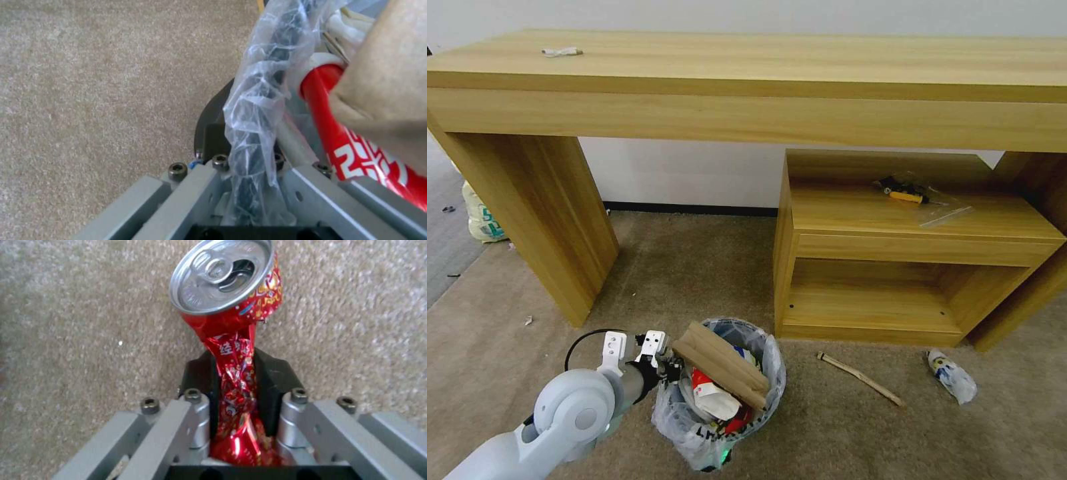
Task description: Pick up the trash bin and place the garbage on the floor into it.
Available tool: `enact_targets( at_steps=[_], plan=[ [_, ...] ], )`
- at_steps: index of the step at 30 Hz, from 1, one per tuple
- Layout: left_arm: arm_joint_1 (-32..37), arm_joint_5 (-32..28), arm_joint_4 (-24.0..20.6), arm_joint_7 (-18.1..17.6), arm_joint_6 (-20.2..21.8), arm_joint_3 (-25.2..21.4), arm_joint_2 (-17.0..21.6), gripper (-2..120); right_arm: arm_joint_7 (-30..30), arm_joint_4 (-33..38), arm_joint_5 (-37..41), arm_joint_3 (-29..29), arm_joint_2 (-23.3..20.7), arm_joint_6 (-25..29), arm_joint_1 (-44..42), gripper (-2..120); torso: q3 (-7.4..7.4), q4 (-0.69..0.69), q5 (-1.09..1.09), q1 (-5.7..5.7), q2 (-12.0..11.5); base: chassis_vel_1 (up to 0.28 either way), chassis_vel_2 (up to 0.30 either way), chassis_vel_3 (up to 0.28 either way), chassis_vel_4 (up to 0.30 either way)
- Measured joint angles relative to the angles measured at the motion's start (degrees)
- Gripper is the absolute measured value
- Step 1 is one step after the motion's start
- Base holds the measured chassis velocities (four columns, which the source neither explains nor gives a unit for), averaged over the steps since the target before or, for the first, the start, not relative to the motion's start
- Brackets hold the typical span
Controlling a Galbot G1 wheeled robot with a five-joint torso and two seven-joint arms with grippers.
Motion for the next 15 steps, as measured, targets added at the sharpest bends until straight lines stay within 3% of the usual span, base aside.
enact_targets(
  at_steps=[15],
  plan=[
    [-0.6, -0.15, 0.12, 0.14, -0.01, -0.07, 0.09, 0, 0.6, 10.57, -1.65, 5.22, -0.22, -1.87, -2.42, 14, 0.0, -0.01, -0.06, 0.0, 0.0, 0.0, 0.0, 0.0, 0.0]
  ],
)
